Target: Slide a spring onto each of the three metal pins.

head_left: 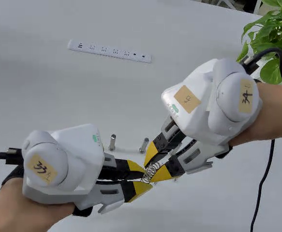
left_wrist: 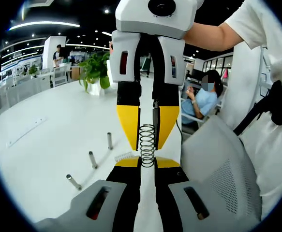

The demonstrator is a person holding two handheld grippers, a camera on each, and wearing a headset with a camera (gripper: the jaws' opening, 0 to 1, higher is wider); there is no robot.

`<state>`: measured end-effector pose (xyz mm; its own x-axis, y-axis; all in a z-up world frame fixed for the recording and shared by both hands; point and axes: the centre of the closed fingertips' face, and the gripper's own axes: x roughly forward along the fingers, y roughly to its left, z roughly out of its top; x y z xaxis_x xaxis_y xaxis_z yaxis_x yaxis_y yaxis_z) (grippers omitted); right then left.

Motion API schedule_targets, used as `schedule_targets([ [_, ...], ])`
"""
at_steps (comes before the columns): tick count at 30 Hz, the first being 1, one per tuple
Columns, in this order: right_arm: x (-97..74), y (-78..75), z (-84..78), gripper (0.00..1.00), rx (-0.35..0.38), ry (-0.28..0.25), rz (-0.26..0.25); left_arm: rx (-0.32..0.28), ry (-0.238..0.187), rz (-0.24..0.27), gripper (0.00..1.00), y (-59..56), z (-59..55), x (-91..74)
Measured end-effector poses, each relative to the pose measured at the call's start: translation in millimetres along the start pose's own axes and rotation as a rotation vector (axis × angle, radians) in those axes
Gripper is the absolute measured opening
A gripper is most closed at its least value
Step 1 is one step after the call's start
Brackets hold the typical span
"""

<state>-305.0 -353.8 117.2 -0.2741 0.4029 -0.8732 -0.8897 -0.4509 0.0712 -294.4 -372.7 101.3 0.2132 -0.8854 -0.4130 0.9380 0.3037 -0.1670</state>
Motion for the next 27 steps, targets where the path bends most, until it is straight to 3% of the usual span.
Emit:
schedule_targets([
  [27, 6.1, 1.0, 0.2, 0.07, -0.028, 0.065, 0.042, -0.003, -0.018, 0.008, 0.07, 0.2, -4.2, -2.4],
])
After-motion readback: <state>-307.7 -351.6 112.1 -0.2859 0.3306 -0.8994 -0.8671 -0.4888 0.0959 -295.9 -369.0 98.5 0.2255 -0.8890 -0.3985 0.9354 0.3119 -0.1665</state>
